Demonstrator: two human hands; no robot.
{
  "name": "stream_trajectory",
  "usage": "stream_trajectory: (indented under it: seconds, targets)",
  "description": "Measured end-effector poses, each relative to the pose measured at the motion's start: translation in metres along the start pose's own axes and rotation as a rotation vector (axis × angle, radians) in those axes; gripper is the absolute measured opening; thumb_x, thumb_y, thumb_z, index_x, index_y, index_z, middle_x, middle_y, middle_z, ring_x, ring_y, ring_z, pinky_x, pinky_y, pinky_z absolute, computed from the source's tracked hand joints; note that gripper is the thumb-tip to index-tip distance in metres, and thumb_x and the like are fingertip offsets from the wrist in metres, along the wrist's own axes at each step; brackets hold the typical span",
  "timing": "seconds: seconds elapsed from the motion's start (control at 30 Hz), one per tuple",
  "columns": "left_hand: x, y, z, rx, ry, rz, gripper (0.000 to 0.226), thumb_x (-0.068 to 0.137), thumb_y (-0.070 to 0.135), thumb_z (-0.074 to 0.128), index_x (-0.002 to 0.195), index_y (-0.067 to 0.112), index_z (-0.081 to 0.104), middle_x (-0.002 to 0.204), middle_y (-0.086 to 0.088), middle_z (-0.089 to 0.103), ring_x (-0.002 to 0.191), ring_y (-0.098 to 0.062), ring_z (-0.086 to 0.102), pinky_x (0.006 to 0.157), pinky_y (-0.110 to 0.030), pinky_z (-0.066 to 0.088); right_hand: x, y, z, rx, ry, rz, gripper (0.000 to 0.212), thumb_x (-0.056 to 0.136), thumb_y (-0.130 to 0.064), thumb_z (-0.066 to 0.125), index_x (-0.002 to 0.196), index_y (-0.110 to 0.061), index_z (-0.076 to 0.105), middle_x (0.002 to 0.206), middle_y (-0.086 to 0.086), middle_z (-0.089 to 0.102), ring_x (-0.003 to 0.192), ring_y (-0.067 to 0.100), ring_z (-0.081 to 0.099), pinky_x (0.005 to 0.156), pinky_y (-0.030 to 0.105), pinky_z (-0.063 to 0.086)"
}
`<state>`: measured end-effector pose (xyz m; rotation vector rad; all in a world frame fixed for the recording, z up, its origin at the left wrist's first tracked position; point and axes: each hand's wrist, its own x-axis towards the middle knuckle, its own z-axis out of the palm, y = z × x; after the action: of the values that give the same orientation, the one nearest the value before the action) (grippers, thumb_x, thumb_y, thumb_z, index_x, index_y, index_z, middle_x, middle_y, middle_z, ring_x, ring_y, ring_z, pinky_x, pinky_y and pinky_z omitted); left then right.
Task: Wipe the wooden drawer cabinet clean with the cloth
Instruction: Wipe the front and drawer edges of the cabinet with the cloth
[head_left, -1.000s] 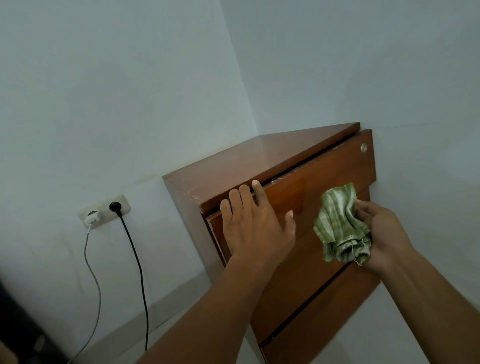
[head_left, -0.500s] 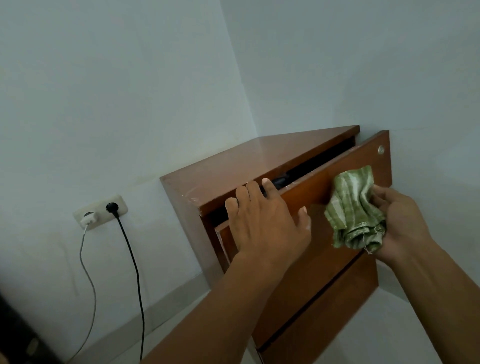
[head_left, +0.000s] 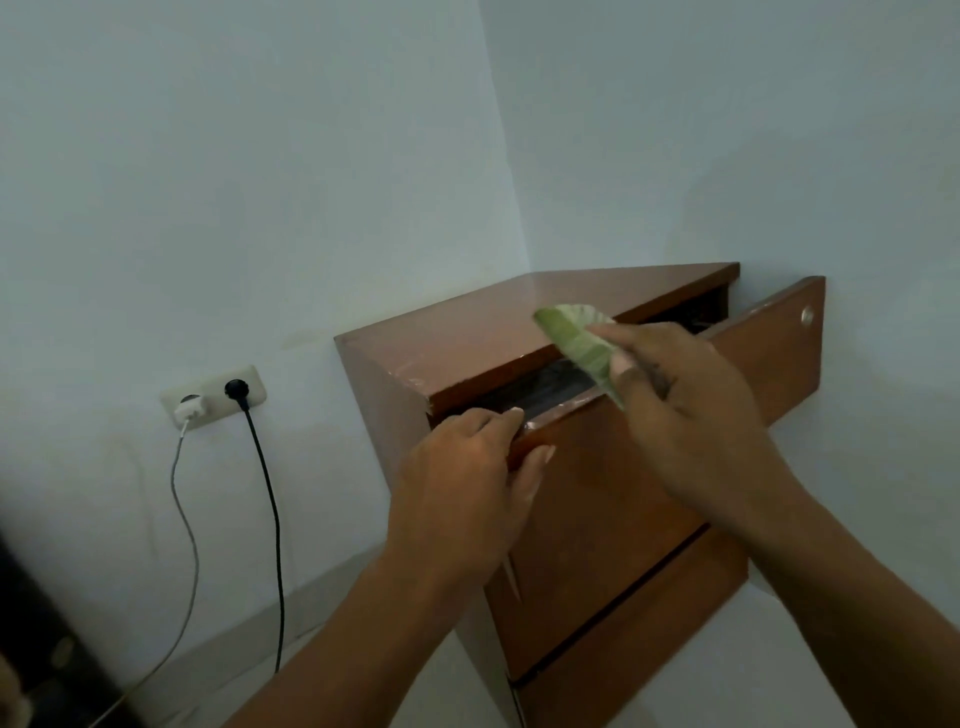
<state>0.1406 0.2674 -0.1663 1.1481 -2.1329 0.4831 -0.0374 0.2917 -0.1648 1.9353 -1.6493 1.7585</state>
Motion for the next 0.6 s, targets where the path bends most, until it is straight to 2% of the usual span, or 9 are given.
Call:
stream_trajectory:
  seconds: [0.03, 0.1, 0.17, 0.23, 0.3, 0.37, 0.5, 0.6]
  targets:
    - [-0.002, -0.002, 0.002, -0.028, 0.045, 0.017, 0.038, 0.088, 0.045, 0.066, 0.117, 0.021, 0.07, 0.102, 0.005, 0.072, 0.086, -0.012, 0.066, 0.071, -0.024, 0.052, -0.004, -0.001, 0.008, -0.061, -0.01, -0.064, 0.036, 0.1, -0.021, 0.047, 0.135, -0.026, 0.056, 0.124, -0.008, 0.056, 0.103, 0.008, 0.048, 0.074, 0.011, 0.037]
    - [-0.005, -0.006, 0.008, -0.081, 0.096, 0.067, 0.028, 0.086, 0.036, 0.072, 0.108, 0.019, 0.074, 0.096, 0.003, 0.074, 0.079, -0.013, 0.067, 0.067, -0.029, 0.058, -0.011, -0.002, 0.02, -0.118, -0.052, -0.145, 0.036, 0.1, -0.02, 0.047, 0.133, -0.025, 0.059, 0.127, -0.008, 0.055, 0.11, 0.008, 0.04, 0.083, 0.013, 0.036]
    - [-0.005, -0.007, 0.011, -0.119, 0.116, 0.096, 0.024, 0.086, 0.031, 0.073, 0.107, 0.019, 0.073, 0.097, 0.003, 0.074, 0.08, -0.012, 0.067, 0.068, -0.031, 0.058, -0.016, 0.003, 0.028, -0.141, -0.116, -0.191, 0.036, 0.1, -0.022, 0.046, 0.132, -0.024, 0.061, 0.128, -0.007, 0.056, 0.118, 0.009, 0.038, 0.096, 0.027, 0.042]
    - [-0.006, -0.01, 0.014, -0.156, 0.16, 0.103, 0.026, 0.083, 0.031, 0.076, 0.106, 0.018, 0.073, 0.098, 0.003, 0.074, 0.081, -0.01, 0.068, 0.07, -0.029, 0.059, -0.017, 0.01, 0.029, -0.155, -0.173, -0.22, 0.039, 0.098, -0.032, 0.041, 0.131, -0.024, 0.06, 0.128, -0.009, 0.058, 0.127, 0.009, 0.038, 0.104, 0.039, 0.043]
    - [-0.01, -0.015, 0.017, -0.196, 0.206, 0.097, 0.033, 0.079, 0.032, 0.08, 0.105, 0.014, 0.073, 0.098, 0.0, 0.074, 0.082, -0.011, 0.069, 0.071, -0.024, 0.058, -0.015, 0.016, 0.026, -0.182, -0.208, -0.26, 0.043, 0.097, -0.041, 0.037, 0.132, -0.029, 0.059, 0.132, -0.012, 0.058, 0.138, 0.009, 0.033, 0.109, 0.046, 0.039]
    - [-0.014, -0.021, 0.019, -0.199, 0.251, 0.087, 0.04, 0.08, 0.04, 0.077, 0.108, 0.012, 0.072, 0.1, -0.002, 0.074, 0.086, -0.012, 0.07, 0.075, -0.021, 0.057, -0.01, 0.019, 0.025, -0.183, -0.233, -0.32, 0.042, 0.097, -0.041, 0.038, 0.132, -0.029, 0.059, 0.136, -0.012, 0.058, 0.146, 0.009, 0.027, 0.114, 0.05, 0.034]
    - [-0.017, -0.026, 0.022, -0.244, 0.295, 0.057, 0.048, 0.081, 0.046, 0.069, 0.111, 0.01, 0.068, 0.105, -0.003, 0.072, 0.093, -0.013, 0.067, 0.084, -0.021, 0.053, -0.005, 0.018, 0.035, -0.15, -0.292, -0.453, 0.043, 0.101, -0.035, 0.037, 0.137, -0.022, 0.056, 0.144, -0.008, 0.054, 0.147, 0.007, 0.026, 0.119, 0.045, 0.029]
    - [-0.016, -0.028, 0.022, -0.284, 0.299, 0.048, 0.049, 0.082, 0.049, 0.066, 0.111, 0.009, 0.067, 0.105, -0.003, 0.072, 0.094, -0.014, 0.067, 0.084, -0.026, 0.056, -0.005, 0.019, 0.043, -0.127, -0.299, -0.483, 0.042, 0.102, -0.034, 0.037, 0.138, -0.02, 0.054, 0.141, -0.005, 0.057, 0.14, 0.006, 0.04, 0.114, 0.038, 0.037]
